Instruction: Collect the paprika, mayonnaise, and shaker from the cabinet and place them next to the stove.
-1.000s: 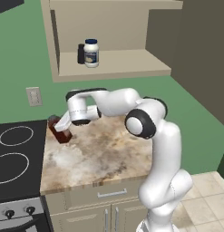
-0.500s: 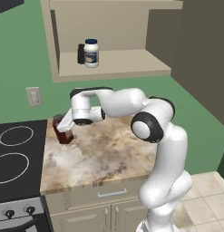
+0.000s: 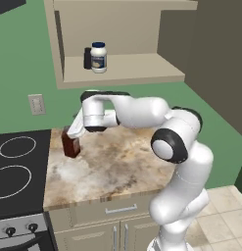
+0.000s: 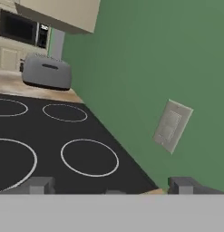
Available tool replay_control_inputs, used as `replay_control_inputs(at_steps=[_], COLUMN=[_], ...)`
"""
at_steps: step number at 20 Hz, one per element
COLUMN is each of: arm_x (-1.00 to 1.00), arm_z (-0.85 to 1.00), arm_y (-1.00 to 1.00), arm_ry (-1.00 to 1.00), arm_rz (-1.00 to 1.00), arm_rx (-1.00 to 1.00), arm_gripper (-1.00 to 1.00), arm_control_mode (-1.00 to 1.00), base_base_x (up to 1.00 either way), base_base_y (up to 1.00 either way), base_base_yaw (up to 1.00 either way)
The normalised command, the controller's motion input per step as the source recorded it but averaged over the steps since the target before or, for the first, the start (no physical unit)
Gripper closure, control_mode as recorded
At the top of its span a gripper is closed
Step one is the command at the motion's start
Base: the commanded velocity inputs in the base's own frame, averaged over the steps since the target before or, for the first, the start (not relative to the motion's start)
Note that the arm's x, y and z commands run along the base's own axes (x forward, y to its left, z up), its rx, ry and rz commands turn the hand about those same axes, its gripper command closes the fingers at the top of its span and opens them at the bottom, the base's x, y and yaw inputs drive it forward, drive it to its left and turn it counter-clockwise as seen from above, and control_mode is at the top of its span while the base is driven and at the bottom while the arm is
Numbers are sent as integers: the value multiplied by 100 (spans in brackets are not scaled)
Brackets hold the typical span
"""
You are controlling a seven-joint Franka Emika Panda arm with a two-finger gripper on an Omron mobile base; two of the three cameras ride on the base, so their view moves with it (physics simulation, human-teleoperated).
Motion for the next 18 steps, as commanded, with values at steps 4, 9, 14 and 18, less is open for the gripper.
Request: replay_control_inputs(at_steps=[4, 9, 14, 18], arm_x=[-64, -73, -67, -55], arm_z=[44, 55, 59, 64], arm_y=[0, 0, 0, 0], arm_ry=[-13, -6, -1, 2], arm_rz=[-3, -11, -20, -30], arm_rx=[-4, -1, 0, 0], arm_gripper=[-100, -100, -100, -100], arm_control_mode=[-100, -100, -100, -100], base_base_x=[0, 0, 0, 0], base_base_y=[0, 0, 0, 0], base_base_yaw=[0, 0, 0, 0])
